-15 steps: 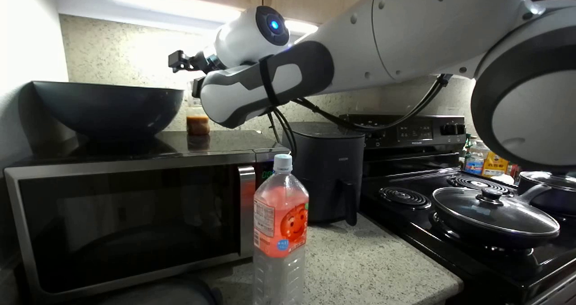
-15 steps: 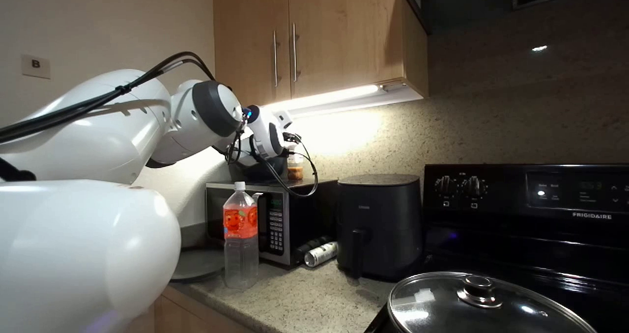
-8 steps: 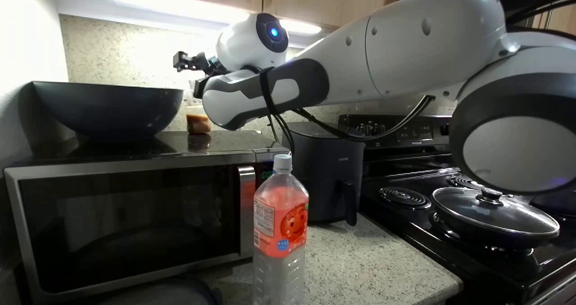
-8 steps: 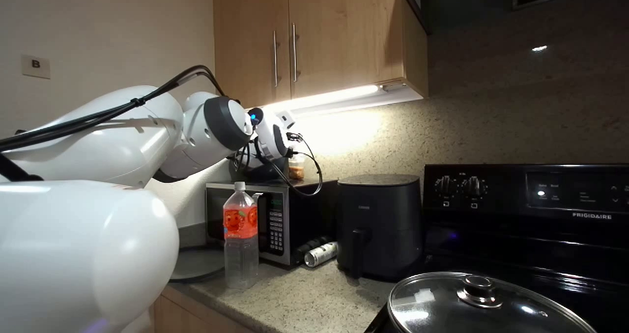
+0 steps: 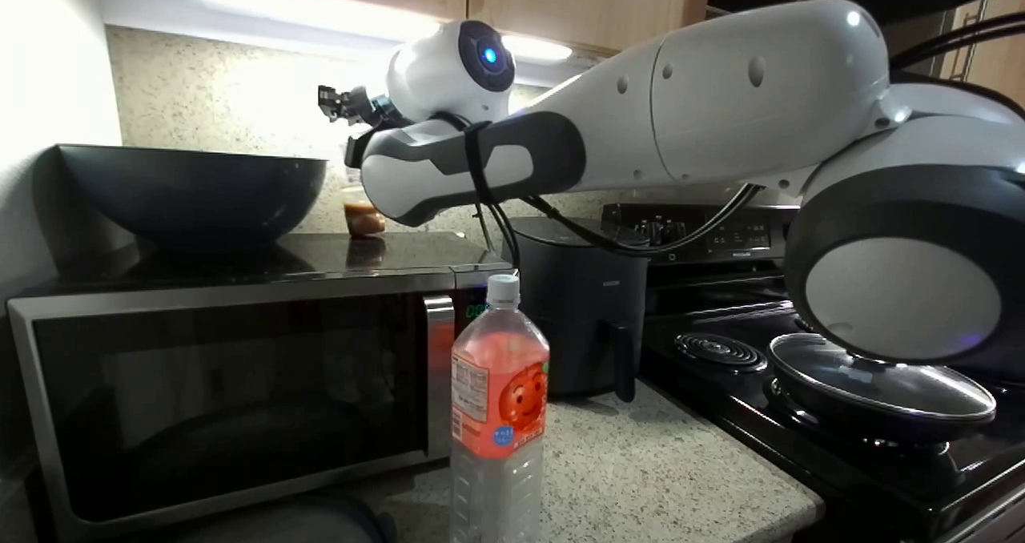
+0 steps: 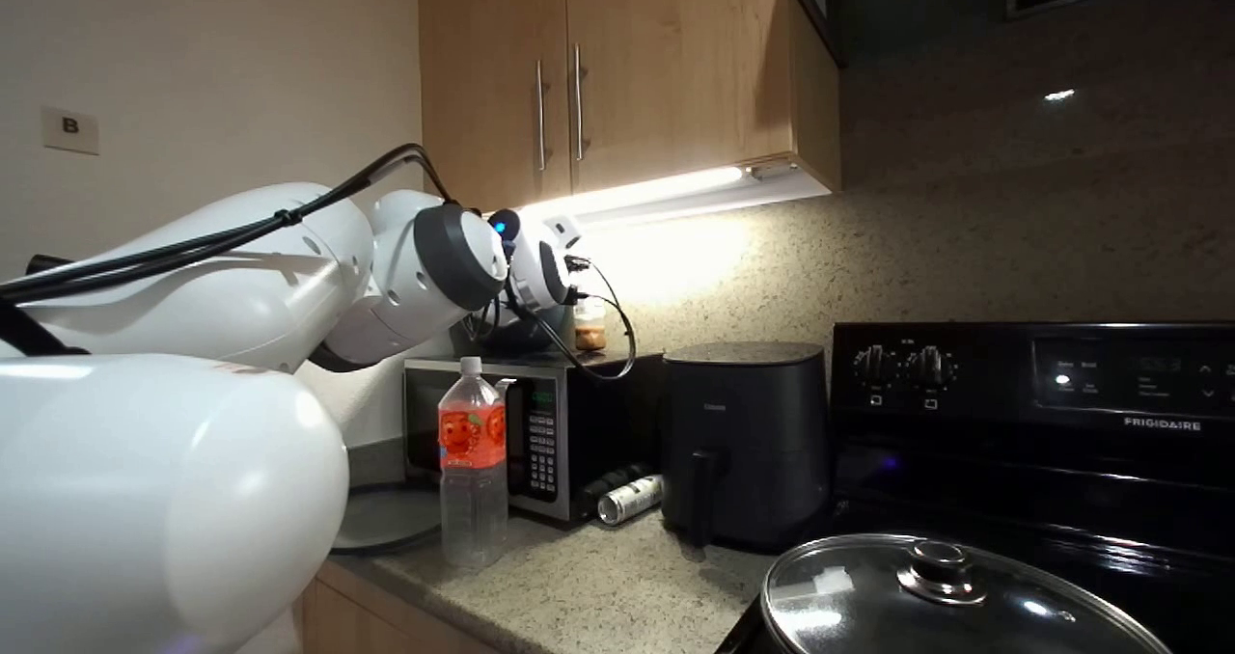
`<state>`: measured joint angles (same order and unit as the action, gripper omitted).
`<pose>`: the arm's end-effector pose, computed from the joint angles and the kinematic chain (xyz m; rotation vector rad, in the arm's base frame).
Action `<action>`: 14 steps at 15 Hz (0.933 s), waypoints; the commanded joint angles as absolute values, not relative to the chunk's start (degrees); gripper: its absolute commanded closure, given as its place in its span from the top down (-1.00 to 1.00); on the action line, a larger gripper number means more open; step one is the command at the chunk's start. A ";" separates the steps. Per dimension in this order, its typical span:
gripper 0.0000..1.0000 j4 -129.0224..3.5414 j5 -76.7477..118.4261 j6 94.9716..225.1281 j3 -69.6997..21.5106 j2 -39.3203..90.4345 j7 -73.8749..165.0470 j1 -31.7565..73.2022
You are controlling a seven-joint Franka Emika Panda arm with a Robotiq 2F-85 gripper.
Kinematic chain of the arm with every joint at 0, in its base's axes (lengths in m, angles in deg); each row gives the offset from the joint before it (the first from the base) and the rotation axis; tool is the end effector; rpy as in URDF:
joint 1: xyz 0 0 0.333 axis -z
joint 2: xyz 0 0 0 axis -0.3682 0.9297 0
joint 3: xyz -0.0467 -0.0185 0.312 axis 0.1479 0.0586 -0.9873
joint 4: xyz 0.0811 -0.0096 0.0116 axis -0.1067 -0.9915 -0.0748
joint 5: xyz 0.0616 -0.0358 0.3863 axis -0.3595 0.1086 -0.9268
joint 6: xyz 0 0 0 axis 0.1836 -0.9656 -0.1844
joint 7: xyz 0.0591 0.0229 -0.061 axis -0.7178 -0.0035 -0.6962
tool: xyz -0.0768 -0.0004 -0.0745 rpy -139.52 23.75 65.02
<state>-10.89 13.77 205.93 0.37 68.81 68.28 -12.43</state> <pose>0.7463 0.3410 0.5331 -2.1466 -0.1687 -1.9020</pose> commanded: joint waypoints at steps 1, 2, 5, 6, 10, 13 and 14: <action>-0.98 -8.51 13.44 204.04 -1.14 69.21 68.19 -11.57; -1.00 -8.69 13.51 203.84 -1.09 68.91 68.21 -11.66; -0.48 -9.20 13.94 201.37 -1.01 68.03 67.67 -12.01; -0.46 -9.60 14.15 199.75 -1.29 67.52 67.08 -12.10; 0.03 -10.18 13.78 200.78 -0.10 67.98 68.47 -12.76; 0.40 -12.63 14.01 198.97 2.01 66.54 69.59 -14.19; 0.55 -12.96 14.16 198.81 3.65 66.45 70.37 -14.70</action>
